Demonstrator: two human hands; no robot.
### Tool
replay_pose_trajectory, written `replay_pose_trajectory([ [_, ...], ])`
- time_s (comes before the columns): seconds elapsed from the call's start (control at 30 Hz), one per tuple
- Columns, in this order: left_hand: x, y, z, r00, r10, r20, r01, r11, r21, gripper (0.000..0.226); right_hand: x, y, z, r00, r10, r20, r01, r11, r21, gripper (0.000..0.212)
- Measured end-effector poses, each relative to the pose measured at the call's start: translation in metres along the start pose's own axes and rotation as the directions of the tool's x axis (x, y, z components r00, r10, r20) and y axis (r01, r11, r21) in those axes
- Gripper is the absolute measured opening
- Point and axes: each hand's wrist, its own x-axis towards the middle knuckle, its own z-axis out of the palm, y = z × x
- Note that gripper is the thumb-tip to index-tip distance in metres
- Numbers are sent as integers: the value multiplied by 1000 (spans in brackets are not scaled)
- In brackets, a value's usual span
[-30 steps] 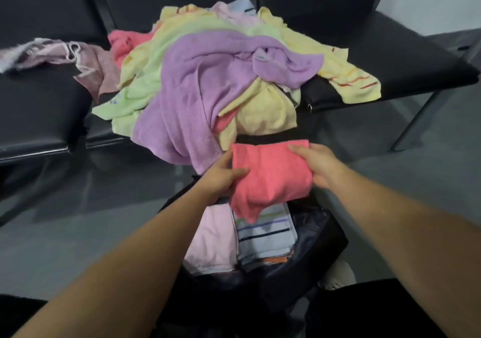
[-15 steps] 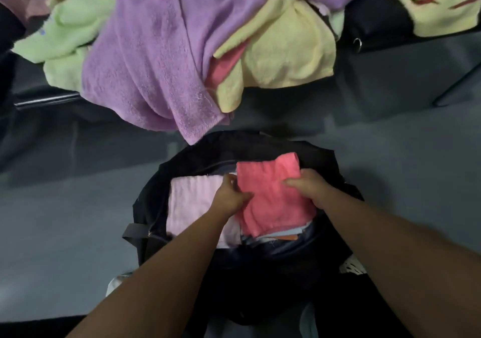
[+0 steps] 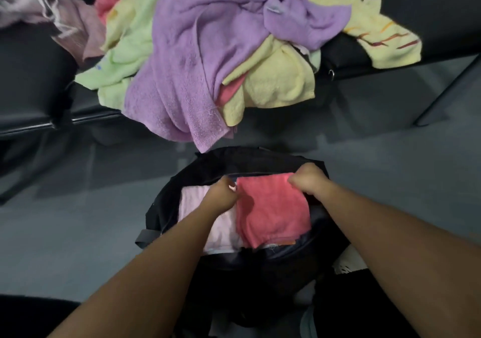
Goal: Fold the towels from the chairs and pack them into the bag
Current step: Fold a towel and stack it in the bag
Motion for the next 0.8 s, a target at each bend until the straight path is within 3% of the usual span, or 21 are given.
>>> replay_pose_trajectory([
  [0.07, -12, 30, -32, 996, 81, 33, -81, 997, -19, 7, -6, -32, -21, 998, -59, -8, 60, 986, 157, 9],
  [0.2, -41, 101, -103, 971, 233, 48, -230, 971, -66, 14, -36, -110, -76, 973, -213, 90, 172, 926, 335, 8],
  [0.27, -50, 128, -140, 954, 300, -29, -301, 954, -18, 12, -53, -145, -103, 948, -304, 99, 246, 891, 383, 12],
  [0.37, -56, 155, -190, 917, 343, -204, -334, 939, 78, 11, -74, -185, -138, 922, -387, -24, 359, 828, 430, 8],
  [0.5, -43, 165, -230, 792, 378, -478, -263, 920, 292, 19, -71, -219, -165, 869, -425, -254, 491, 809, 325, 12],
  [0.57, -25, 162, -239, 748, 340, -569, -206, 935, 288, 35, -59, -233, -165, 826, -462, -323, 539, 814, 216, 10],
  [0.67, 3, 154, -242, 764, 189, -617, -91, 978, 187, 63, -40, -253, -156, 753, -561, -345, 604, 796, 24, 18],
  [0.8, 25, 144, -244, 723, 231, -651, -139, 972, 190, 40, -17, -277, -135, 656, -668, -353, 688, 721, -86, 54],
])
